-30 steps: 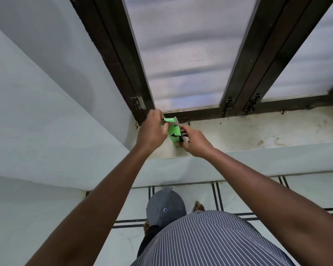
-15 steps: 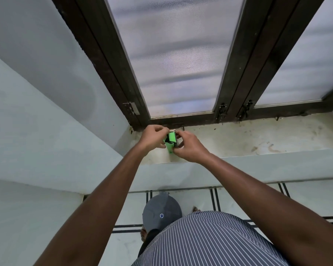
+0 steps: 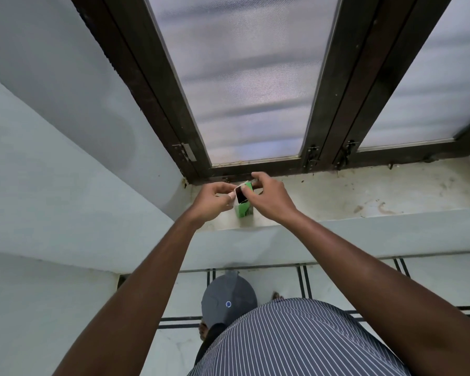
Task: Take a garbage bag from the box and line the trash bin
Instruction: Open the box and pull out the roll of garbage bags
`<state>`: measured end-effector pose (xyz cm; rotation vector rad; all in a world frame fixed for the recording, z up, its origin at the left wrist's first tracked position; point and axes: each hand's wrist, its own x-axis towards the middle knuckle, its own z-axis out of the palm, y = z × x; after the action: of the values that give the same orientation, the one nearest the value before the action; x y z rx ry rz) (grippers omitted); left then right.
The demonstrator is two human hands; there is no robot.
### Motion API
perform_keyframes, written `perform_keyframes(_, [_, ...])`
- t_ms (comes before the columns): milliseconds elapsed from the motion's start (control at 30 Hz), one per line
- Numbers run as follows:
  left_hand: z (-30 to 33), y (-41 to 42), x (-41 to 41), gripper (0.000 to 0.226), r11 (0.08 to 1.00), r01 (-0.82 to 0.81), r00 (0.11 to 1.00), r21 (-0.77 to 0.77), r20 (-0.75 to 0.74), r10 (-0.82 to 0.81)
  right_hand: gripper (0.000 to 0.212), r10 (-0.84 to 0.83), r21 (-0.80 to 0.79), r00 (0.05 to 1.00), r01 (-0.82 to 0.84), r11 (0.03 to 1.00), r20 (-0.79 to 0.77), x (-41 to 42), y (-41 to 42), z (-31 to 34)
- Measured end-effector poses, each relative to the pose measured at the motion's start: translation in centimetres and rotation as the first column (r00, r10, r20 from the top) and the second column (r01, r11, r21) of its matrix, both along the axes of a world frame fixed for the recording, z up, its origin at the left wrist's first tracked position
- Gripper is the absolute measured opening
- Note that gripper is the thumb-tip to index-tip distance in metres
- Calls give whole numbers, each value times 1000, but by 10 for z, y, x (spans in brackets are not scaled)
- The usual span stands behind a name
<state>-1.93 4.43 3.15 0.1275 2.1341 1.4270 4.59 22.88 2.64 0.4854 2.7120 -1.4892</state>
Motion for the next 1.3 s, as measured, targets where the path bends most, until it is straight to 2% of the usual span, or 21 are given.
perform_keyframes(133, [-4,-5,6,22,1000,12,999,-27,-34,-13,38,-87,-137,995,80,987,-44,1,1,-2])
perform_keyframes(233, [-9,-7,10,23,999,-1,998,-35,-56,-1,20,-68,-71,993,62,996,-92,8,0,-6])
perform_keyframes(333, [-11,-7,15,23,999,-15,998,-47,-66,12,25,-12,-84,996,5,996,-83,16,-4,-8])
perform_keyframes(400, [-10,-7,18,19,997,-15,996,-70,-87,8,38,79,-101,993,-88,991,-92,22,-6,-9])
perform_keyframes(500, [-9,-7,21,24,992,-18,992,-126,-127,2,63,200,47,977,-197,979,-77,29,-6,-13])
perform_keyframes(633, [-3,-8,23,34,982,-74,968,-172,-250,29,55,157,133,984,-145,981,-84,27,-7,-17])
perform_keyframes(733, [4,-7,22,24,956,-21,904,-294,-414,-108,53,157,127,984,-145,981,-86,27,-8,-16])
perform_keyframes(867, [19,5,14,34,849,-23,778,-528,-543,-317,52,175,142,980,-161,977,-97,25,-10,-17])
perform_keyframes(933, [28,14,9,36,799,-33,767,-601,-528,-365,52,179,146,979,-163,976,-102,24,-11,-17])
perform_keyframes(1000, [34,23,2,31,769,-25,792,-638,-483,-375,52,168,138,980,-152,979,-106,24,-10,-17])
perform_keyframes(1100, [38,32,-2,19,774,52,821,-631,-414,-393,49,157,133,981,-142,981,-110,23,-10,-18])
perform_keyframes(1200, [41,37,-1,19,709,31,756,-704,-448,-478,48,158,135,981,-142,981,-113,23,-9,-19])
perform_keyframes(1300, [39,41,1,15,709,20,726,-705,-478,-495,46,143,132,984,-129,983,-106,22,-7,-20])
